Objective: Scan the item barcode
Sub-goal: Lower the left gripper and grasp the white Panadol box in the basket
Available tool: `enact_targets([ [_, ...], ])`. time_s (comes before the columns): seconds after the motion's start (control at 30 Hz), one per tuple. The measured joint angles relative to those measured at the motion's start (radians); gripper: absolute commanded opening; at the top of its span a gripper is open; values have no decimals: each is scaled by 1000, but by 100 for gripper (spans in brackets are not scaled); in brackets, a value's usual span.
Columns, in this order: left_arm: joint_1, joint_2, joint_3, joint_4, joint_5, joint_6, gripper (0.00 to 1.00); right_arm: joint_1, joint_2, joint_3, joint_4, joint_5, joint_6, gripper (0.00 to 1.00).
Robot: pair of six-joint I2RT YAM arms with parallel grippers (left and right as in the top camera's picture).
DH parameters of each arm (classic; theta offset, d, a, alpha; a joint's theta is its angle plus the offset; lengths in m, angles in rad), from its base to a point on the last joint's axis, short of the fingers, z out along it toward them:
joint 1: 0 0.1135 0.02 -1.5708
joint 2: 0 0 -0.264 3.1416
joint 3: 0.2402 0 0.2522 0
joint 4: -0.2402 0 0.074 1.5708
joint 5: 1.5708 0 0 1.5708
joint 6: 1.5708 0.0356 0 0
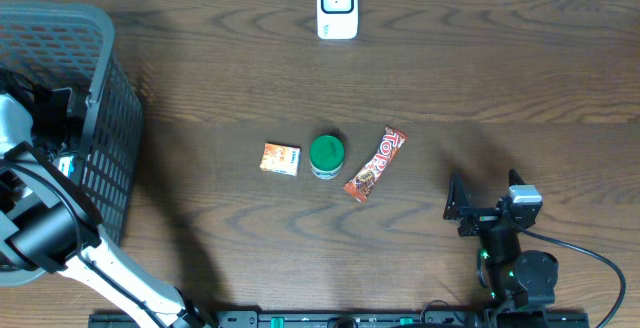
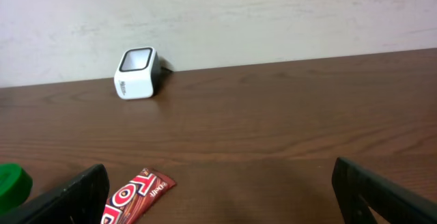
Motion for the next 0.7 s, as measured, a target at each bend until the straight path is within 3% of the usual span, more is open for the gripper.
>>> enact_targets([
  [0.7, -2, -35, -21, -49, -8, -77, 59, 0, 0, 0, 0, 0, 0, 99],
])
